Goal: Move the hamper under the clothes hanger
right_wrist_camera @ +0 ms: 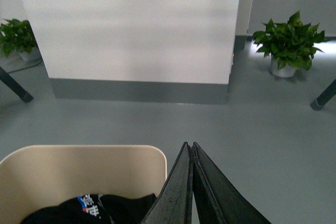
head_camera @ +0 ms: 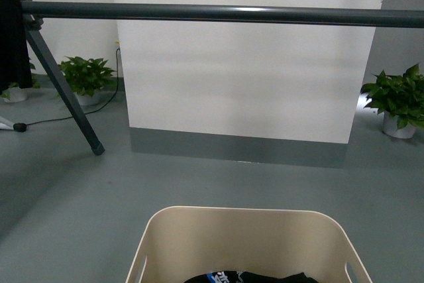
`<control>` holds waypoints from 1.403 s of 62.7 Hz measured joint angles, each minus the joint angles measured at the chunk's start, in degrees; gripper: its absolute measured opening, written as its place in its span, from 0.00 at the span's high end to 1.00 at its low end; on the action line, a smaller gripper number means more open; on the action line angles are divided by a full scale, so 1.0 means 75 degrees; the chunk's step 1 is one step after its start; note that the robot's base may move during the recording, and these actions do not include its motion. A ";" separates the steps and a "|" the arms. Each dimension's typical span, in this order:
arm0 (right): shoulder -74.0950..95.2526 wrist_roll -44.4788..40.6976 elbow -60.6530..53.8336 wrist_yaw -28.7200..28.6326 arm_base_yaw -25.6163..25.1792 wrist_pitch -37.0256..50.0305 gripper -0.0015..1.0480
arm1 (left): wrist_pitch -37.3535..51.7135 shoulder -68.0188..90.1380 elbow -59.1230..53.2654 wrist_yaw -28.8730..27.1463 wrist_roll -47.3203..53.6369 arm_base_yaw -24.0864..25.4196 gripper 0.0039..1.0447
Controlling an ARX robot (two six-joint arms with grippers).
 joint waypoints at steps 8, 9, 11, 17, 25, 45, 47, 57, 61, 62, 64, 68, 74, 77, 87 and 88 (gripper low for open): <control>-0.0527 0.0000 -0.0044 0.0000 0.0000 -0.0507 0.98 | -0.0525 -0.0580 -0.0003 0.0003 0.0000 0.0000 0.97; -0.0586 0.0000 -0.0044 0.0000 -0.0003 -0.0554 0.98 | -0.0577 -0.0635 -0.0003 0.0003 0.0000 0.0000 0.97; -0.0752 0.0000 -0.0044 0.0000 0.0000 -0.0688 0.98 | -0.0714 -0.0787 -0.0003 0.0003 0.0000 0.0000 0.97; -0.1142 0.0000 -0.0044 0.0000 0.0000 -0.1037 0.98 | -0.1067 -0.1166 -0.0003 0.0003 0.0000 0.0000 0.97; -0.1784 0.0003 -0.0044 0.0000 0.0000 -0.1652 0.98 | -0.1661 -0.1798 -0.0006 0.0003 0.0000 0.0000 0.97; -0.2722 0.0003 -0.0044 0.0000 0.0000 -0.2556 0.98 | -0.2553 -0.2719 -0.0006 0.0003 0.0000 0.0000 0.97; -0.2809 0.0000 -0.0044 0.0000 0.0000 -0.2643 0.98 | -0.2634 -0.2801 -0.0006 0.0003 0.0000 0.0000 0.97; -0.3156 0.0000 -0.0044 0.0000 0.0000 -0.2984 0.98 | -0.2973 -0.3142 -0.0006 0.0000 0.0000 0.0000 0.97; -0.3290 0.0003 -0.0044 -0.0003 0.0000 -0.3112 0.98 | -0.3095 -0.3270 -0.0006 0.0000 0.0000 0.0000 0.97; -0.3311 0.0000 -0.0044 0.0000 0.0000 -0.3133 0.98 | -0.3118 -0.3290 -0.0006 0.0003 0.0000 0.0000 0.97; -0.3395 0.0003 -0.0044 0.0000 0.0000 -0.3220 0.98 | -0.3203 -0.3375 -0.0006 0.0000 0.0000 0.0000 0.97; -0.3558 0.0000 -0.0044 0.0000 0.0000 -0.3383 0.98 | -0.3366 -0.3532 -0.0006 0.0003 0.0000 0.0000 0.97; -0.3756 0.0000 -0.0044 0.0000 0.0000 -0.3582 0.98 | -0.3564 -0.3730 -0.0006 0.0003 0.0000 0.0000 0.97; -0.3824 0.0000 -0.0044 0.0000 0.0000 -0.3649 0.98 | -0.3736 -0.3896 -0.0006 0.0000 0.0000 0.0000 0.97; -0.5120 -0.0003 -0.0041 -0.0020 0.0000 -0.4975 0.98 | -0.4937 -0.5047 -0.0006 0.0003 0.0003 0.0000 0.97; -0.5120 -0.0003 -0.0041 -0.0020 0.0000 -0.4983 0.98 | -0.4943 -0.5050 -0.0003 0.0003 0.0003 0.0000 0.97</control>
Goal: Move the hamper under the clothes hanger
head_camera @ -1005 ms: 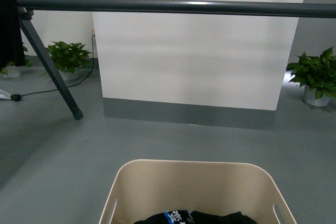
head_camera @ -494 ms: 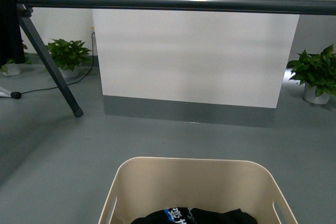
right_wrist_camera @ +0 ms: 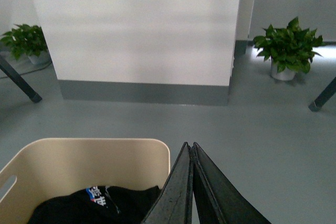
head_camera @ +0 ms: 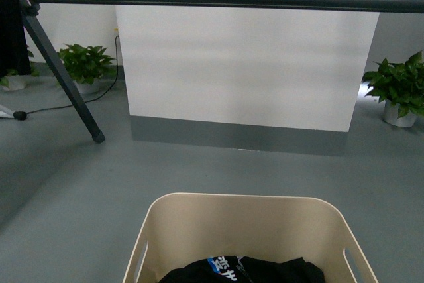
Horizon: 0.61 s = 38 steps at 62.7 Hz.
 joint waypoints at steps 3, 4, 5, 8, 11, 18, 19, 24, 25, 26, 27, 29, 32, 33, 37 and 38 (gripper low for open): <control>0.0003 0.0000 0.0000 0.0003 0.0000 -0.0015 0.98 | -0.0003 -0.0006 0.0000 0.0000 0.0000 0.0000 0.97; 0.0003 0.0000 0.0000 0.0003 0.0000 -0.0015 0.98 | -0.0003 -0.0006 0.0000 0.0000 0.0000 0.0000 0.97; 0.0003 0.0000 0.0000 0.0003 0.0000 -0.0015 0.98 | -0.0003 -0.0006 0.0000 0.0003 0.0000 0.0000 0.97; 0.0000 0.0000 0.0000 0.0000 0.0000 -0.0015 0.98 | -0.0003 -0.0006 0.0000 -0.0003 0.0000 0.0000 0.97; -0.0009 0.0000 0.0000 0.0000 0.0000 -0.0015 0.98 | -0.0003 -0.0012 0.0000 0.0000 0.0000 0.0000 0.97; -0.0006 0.0000 0.0000 0.0000 0.0000 -0.0015 0.98 | -0.0003 -0.0012 0.0000 -0.0003 0.0000 0.0000 0.97; -0.0009 0.0000 0.0000 0.0000 0.0000 -0.0017 0.98 | -0.0003 -0.0012 0.0000 0.0000 0.0000 0.0000 0.97; -0.0009 0.0000 0.0000 0.0000 0.0000 -0.0017 0.98 | -0.0003 -0.0012 -0.0003 -0.0003 0.0000 0.0000 0.97; -0.0006 0.0000 0.0000 0.0000 0.0000 -0.0017 0.98 | -0.0003 -0.0012 -0.0003 0.0000 0.0000 0.0000 0.97; -0.0006 0.0000 0.0000 0.0000 0.0000 -0.0015 0.98 | -0.0003 -0.0012 0.0000 0.0000 0.0000 0.0000 0.97; -0.0006 0.0000 0.0000 0.0000 0.0000 -0.0017 0.98 | -0.0003 -0.0012 0.0000 0.0000 0.0000 0.0000 0.97; -0.0006 0.0000 0.0000 0.0000 0.0000 -0.0017 0.98 | -0.0003 -0.0012 0.0000 0.0000 0.0000 0.0000 0.97; -0.0006 0.0000 0.0000 0.0000 0.0000 -0.0017 0.98 | -0.0003 -0.0015 0.0000 0.0000 0.0000 0.0000 0.97; -0.0006 0.0000 0.0000 0.0000 0.0000 -0.0017 0.98 | -0.0003 -0.0015 0.0000 0.0000 0.0000 0.0000 0.97; -0.0006 0.0000 0.0000 0.0000 0.0000 -0.0015 0.98 | -0.0003 -0.0015 0.0000 0.0000 0.0000 0.0000 0.97; -0.0006 -0.0009 0.0000 0.0000 0.0000 -0.0015 0.96 | -0.0003 -0.0015 0.0000 0.0000 -0.0006 0.0000 0.95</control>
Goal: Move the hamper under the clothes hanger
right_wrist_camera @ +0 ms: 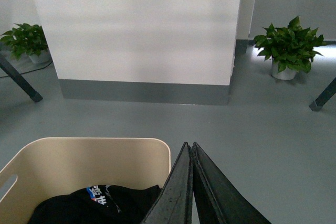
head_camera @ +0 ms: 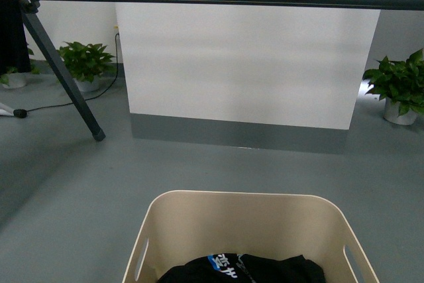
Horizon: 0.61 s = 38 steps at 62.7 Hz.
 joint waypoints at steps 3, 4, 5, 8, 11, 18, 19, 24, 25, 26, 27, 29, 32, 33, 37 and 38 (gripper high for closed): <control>0.0000 0.0003 0.0000 0.0000 0.0000 -0.0003 0.90 | 0.0000 0.0000 0.0000 0.0000 0.0006 0.0000 0.89; 0.0000 0.0003 0.0000 0.0000 0.0000 -0.0003 0.87 | 0.0000 0.0000 0.0000 0.0000 0.0006 0.0000 0.85; 0.0000 0.0003 0.0000 0.0000 0.0000 0.0000 0.85 | 0.0000 0.0000 0.0000 0.0000 0.0006 0.0000 0.84; 0.0000 0.0003 0.0000 0.0000 0.0000 -0.0003 0.77 | 0.0000 0.0000 -0.0003 0.0000 0.0006 0.0000 0.75; 0.0000 0.0003 0.0000 0.0000 0.0000 -0.0003 0.70 | 0.0000 0.0000 0.0000 0.0000 0.0006 0.0000 0.68; -0.0003 0.0003 0.0000 0.0000 0.0000 -0.0003 0.53 | 0.0000 0.0000 0.0000 0.0000 0.0006 0.0000 0.51; 0.0000 0.0003 0.0000 0.0000 0.0000 -0.0003 0.51 | 0.0000 0.0000 0.0000 0.0000 0.0006 0.0000 0.49; -0.0003 0.0003 0.0000 0.0000 0.0000 -0.0003 0.39 | 0.0000 0.0000 0.0000 0.0000 0.0006 0.0000 0.37; 0.0000 0.0003 0.0000 0.0000 0.0000 0.0000 0.36 | 0.0000 0.0000 0.0000 0.0000 0.0006 0.0000 0.34; 0.0000 0.0006 0.0000 0.0000 0.0000 0.0000 0.34 | 0.0000 0.0000 0.0000 0.0000 0.0006 0.0000 0.32; 0.0000 0.0003 0.0000 0.0000 0.0000 -0.0003 0.33 | 0.0000 0.0000 0.0000 0.0000 0.0006 0.0000 0.30; 0.0000 0.0003 0.0000 0.0000 0.0000 -0.0003 0.28 | 0.0000 0.0000 0.0000 0.0000 0.0006 0.0000 0.25; 0.0000 0.0003 0.0000 0.0000 0.0000 -0.0003 0.21 | 0.0000 0.0000 0.0000 0.0000 0.0006 0.0000 0.18; 0.0000 0.0003 0.0000 0.0000 0.0000 -0.0003 0.19 | 0.0000 0.0000 0.0000 0.0000 0.0006 0.0000 0.17; 0.0000 0.0003 0.0000 0.0000 0.0000 -0.0003 0.09 | 0.0000 0.0000 0.0000 0.0000 0.0006 0.0000 0.06; 0.0000 0.0006 0.0000 0.0000 0.0000 -0.0003 0.08 | 0.0000 0.0000 0.0000 0.0000 0.0006 0.0000 0.05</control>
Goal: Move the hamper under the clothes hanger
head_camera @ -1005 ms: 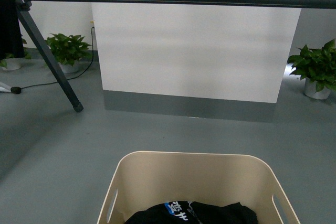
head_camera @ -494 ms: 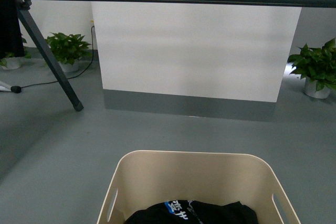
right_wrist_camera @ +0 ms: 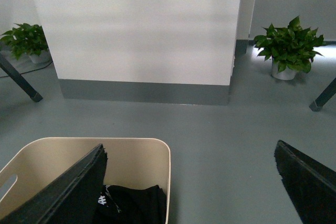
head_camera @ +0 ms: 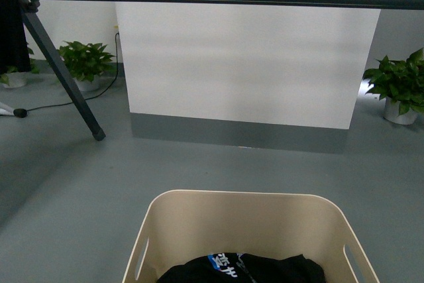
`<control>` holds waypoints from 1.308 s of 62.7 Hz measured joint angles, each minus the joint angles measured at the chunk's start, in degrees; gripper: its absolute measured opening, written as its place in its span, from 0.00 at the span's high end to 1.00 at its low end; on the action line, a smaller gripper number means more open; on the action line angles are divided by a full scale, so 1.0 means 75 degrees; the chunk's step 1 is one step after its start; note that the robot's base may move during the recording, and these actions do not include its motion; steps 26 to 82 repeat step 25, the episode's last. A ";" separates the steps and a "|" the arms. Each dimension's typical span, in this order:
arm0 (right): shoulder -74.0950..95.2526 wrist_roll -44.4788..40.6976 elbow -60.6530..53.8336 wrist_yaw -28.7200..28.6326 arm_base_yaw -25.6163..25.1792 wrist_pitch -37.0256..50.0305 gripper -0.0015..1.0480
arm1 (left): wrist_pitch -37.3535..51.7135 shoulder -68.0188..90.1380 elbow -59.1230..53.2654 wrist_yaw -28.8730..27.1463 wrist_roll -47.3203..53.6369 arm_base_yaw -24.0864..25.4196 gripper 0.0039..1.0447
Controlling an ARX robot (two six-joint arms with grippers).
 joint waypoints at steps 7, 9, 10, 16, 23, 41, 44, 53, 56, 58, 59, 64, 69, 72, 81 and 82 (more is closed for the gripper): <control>0.0000 0.0000 0.0000 0.0000 0.0000 0.0000 0.08 | 0.0000 0.0000 0.0000 0.0000 0.0006 0.0000 0.06; 0.0000 0.0000 0.0000 0.0000 0.0000 0.0003 0.08 | 0.0000 0.0000 0.0000 0.0000 0.0006 0.0000 0.06; 0.0000 0.0000 0.0000 0.0000 0.0000 0.0000 0.08 | 0.0000 0.0000 -0.0003 0.0000 0.0006 0.0000 0.06; 0.0000 0.0000 0.0000 0.0000 0.0000 0.0003 0.08 | 0.0000 0.0000 0.0000 0.0000 0.0006 0.0000 0.06; 0.0000 0.0000 0.0000 0.0000 0.0000 0.0003 0.08 | 0.0000 0.0000 -0.0003 0.0000 0.0006 0.0000 0.06; 0.0000 0.0000 0.0000 0.0000 0.0000 0.0000 0.08 | 0.0000 0.0000 -0.0003 -0.0003 0.0006 0.0000 0.06; 0.0000 0.0000 0.0000 0.0000 0.0000 0.0000 0.08 | 0.0000 0.0000 -0.0003 -0.0003 0.0006 0.0000 0.06; 0.0000 0.0000 0.0000 0.0000 0.0000 0.0000 0.08 | 0.0000 0.0000 -0.0003 -0.0003 0.0006 0.0000 0.06; 0.0000 0.0000 0.0000 0.0000 0.0000 0.0000 0.08 | 0.0000 0.0000 -0.0003 -0.0003 0.0006 0.0000 0.06; 0.0000 0.0000 0.0000 0.0000 0.0000 0.0000 0.08 | 0.0000 0.0000 -0.0003 -0.0003 0.0006 0.0000 0.06; 0.0000 0.0000 0.0000 0.0000 0.0000 0.0000 0.08 | 0.0000 0.0000 -0.0003 -0.0003 0.0006 0.0000 0.06; 0.0000 0.0000 0.0000 0.0000 0.0000 0.0000 0.08 | 0.0000 0.0000 -0.0003 -0.0003 0.0006 0.0000 0.06; 0.0000 0.0000 0.0000 0.0000 0.0000 0.0000 0.08 | 0.0000 0.0000 -0.0003 -0.0003 0.0006 0.0000 0.06; 0.0000 0.0000 0.0000 0.0000 0.0000 0.0000 0.08 | 0.0000 0.0000 -0.0003 -0.0003 0.0006 0.0000 0.06; 0.0000 0.0000 0.0000 0.0000 0.0000 0.0000 0.08 | 0.0000 0.0000 -0.0003 -0.0003 0.0006 0.0000 0.06; 0.0000 0.0000 0.0000 0.0000 0.0000 0.0000 0.08 | 0.0000 0.0000 -0.0003 -0.0003 0.0006 0.0000 0.06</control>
